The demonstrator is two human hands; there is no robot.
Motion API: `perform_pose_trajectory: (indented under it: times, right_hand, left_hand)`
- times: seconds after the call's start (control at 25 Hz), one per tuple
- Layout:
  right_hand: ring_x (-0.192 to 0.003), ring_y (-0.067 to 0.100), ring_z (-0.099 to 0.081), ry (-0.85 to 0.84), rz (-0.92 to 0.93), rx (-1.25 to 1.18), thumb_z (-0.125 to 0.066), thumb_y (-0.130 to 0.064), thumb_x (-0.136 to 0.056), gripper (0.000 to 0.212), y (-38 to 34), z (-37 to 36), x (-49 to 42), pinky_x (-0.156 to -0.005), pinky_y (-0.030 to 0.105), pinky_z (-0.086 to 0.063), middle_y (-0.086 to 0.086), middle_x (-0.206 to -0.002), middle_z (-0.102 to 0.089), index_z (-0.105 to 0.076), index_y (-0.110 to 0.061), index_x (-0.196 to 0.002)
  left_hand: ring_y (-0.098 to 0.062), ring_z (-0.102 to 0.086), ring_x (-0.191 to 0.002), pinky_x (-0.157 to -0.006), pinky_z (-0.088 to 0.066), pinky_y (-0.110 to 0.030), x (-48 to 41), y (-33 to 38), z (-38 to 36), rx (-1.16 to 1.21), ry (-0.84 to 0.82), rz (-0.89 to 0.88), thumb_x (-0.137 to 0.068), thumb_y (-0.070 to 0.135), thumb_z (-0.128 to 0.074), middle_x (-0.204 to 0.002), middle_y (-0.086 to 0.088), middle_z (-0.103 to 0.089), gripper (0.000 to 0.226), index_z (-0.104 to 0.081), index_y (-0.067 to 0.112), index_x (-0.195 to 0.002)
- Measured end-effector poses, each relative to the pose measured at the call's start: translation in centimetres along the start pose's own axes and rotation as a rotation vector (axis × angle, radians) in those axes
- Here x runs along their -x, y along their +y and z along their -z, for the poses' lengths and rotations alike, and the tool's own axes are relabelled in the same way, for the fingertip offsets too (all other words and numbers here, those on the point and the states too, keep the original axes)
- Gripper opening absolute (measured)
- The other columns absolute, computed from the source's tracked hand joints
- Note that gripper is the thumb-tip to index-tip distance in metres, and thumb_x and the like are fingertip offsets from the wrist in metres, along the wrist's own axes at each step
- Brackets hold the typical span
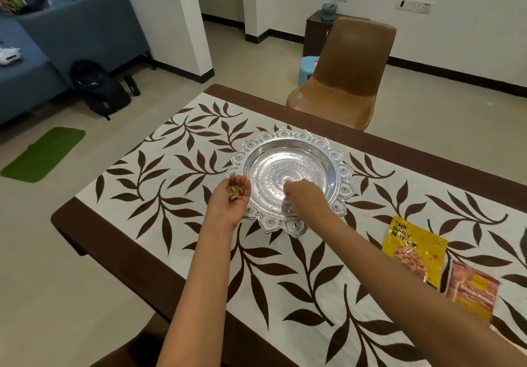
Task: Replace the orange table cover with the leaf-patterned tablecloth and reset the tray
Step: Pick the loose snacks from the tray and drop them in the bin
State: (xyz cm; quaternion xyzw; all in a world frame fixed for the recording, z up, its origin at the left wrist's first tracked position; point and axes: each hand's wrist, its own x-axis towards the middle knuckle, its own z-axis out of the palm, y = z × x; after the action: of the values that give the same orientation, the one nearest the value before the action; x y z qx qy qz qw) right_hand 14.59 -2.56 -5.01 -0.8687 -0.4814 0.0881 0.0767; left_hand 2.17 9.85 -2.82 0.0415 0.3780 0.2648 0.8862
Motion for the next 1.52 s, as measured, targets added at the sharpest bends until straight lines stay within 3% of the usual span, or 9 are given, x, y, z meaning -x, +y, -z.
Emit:
perform_pose_trajectory:
  times: [0.08, 0.4, 0.48, 0.56, 0.68, 0.88, 1.0, 1.24, 1.52]
  right_hand:
    - [-0.075, 0.02, -0.05, -0.073, 0.018, 0.065, -0.051, 0.009, -0.087, 0.016, -1.9, -0.2, 0.5, -0.064, 0.03, -0.04, 0.004, -0.074, -0.047, -0.055, -0.006, -0.092]
    - [-0.098, 0.024, -0.063, -0.173, 0.099, -0.23, -0.049, 0.003, -0.089, 0.034, -3.6, -0.7, 1.5, -0.077, 0.027, -0.049, 0.012, -0.111, -0.067, -0.062, -0.006, -0.119]
    - [-0.094, 0.016, -0.065, -0.16, 0.058, -0.384, -0.055, -0.001, -0.091, 0.028, -2.5, 0.0, 2.1, -0.08, 0.015, -0.048, 0.008, -0.109, -0.07, -0.067, -0.009, -0.115]
    - [-0.08, 0.009, -0.066, -0.169, 0.008, -0.506, -0.068, -0.003, -0.084, 0.02, -1.5, 0.7, 2.3, -0.066, 0.005, -0.045, 0.006, -0.097, -0.074, -0.073, -0.011, -0.102]
    - [-0.07, 0.008, -0.066, -0.138, -0.009, -0.58, -0.079, -0.006, -0.074, 0.015, -1.0, 1.0, 2.3, -0.063, 0.005, -0.047, 0.006, -0.084, -0.074, -0.075, -0.01, -0.088]
    - [-0.075, 0.014, -0.068, 0.064, 0.075, -0.53, -0.066, 0.0, -0.083, 0.013, -2.1, 0.0, 4.2, -0.079, 0.025, -0.054, 0.006, -0.084, -0.074, -0.074, -0.008, -0.09]
    - [-0.076, 0.006, -0.068, 0.255, -0.026, -0.829, -0.068, 0.0, -0.082, 0.014, -0.7, 0.2, 7.3, -0.076, 0.016, -0.052, -0.001, -0.081, -0.073, -0.073, -0.01, -0.089]
    - [-0.067, 0.005, -0.065, 0.569, -0.266, -1.347, -0.061, 0.007, -0.087, 0.013, 6.0, 2.4, 19.1, -0.063, 0.018, -0.05, -0.006, -0.069, -0.07, -0.066, -0.005, -0.088]
    - [-0.085, 0.013, -0.069, 0.914, -0.756, -1.054, -0.059, 0.004, -0.085, 0.022, 10.7, -2.3, 45.9, -0.08, 0.031, -0.056, 0.0, -0.085, -0.073, -0.07, -0.015, -0.087]
  left_hand:
    - [-0.014, -0.059, -0.071, -0.068, -0.057, -0.027, 0.2, 0.3, 0.3, 0.001, 0.007, -0.018, -0.1, 0.013, -0.043, -0.076, -0.008, -0.058, 0.027, -0.057, 0.005, -0.078]
    - [-0.014, -0.059, -0.072, -0.074, -0.055, -0.029, 0.0, -0.3, 0.4, 0.003, -0.009, -0.042, -0.1, 0.011, -0.044, -0.076, -0.007, -0.057, 0.025, -0.057, 0.005, -0.079]
    - [-0.014, -0.059, -0.072, -0.076, -0.055, -0.027, -0.2, -0.7, 0.5, -0.002, -0.015, -0.066, -0.099, 0.011, -0.045, -0.076, -0.007, -0.058, 0.024, -0.057, 0.006, -0.079]
    - [-0.013, -0.06, -0.071, -0.08, -0.054, -0.026, -0.4, -1.2, 0.5, -0.056, -0.004, -0.092, -0.099, 0.01, -0.046, -0.075, -0.006, -0.059, 0.023, -0.058, 0.006, -0.079]
    - [-0.013, -0.059, -0.068, -0.081, -0.053, -0.025, -0.5, -1.4, 0.3, -0.069, -0.001, -0.116, -0.098, 0.009, -0.048, -0.073, -0.006, -0.059, 0.022, -0.058, 0.006, -0.079]
    - [-0.014, -0.059, -0.071, -0.068, -0.057, -0.025, 0.3, -2.2, -0.1, -0.011, -0.062, -0.056, -0.1, 0.012, -0.045, -0.075, -0.008, -0.058, 0.025, -0.057, 0.006, -0.079]
    - [-0.016, -0.06, -0.075, -0.072, -0.058, -0.029, 2.2, -5.6, -0.5, -0.077, -0.121, 0.04, -0.099, 0.011, -0.045, -0.076, -0.009, -0.061, 0.024, -0.058, 0.004, -0.08]
    - [-0.016, -0.061, -0.075, -0.069, -0.06, -0.029, 7.3, -18.4, -0.4, -0.378, -0.214, 0.238, -0.098, 0.008, -0.046, -0.078, -0.011, -0.06, 0.019, -0.058, 0.002, -0.084]
    - [-0.018, -0.061, -0.079, -0.071, -0.055, -0.025, 21.6, -40.3, 8.9, -0.814, -0.362, 0.628, -0.1, 0.012, -0.043, -0.086, -0.012, -0.062, 0.02, -0.057, 0.003, -0.089]
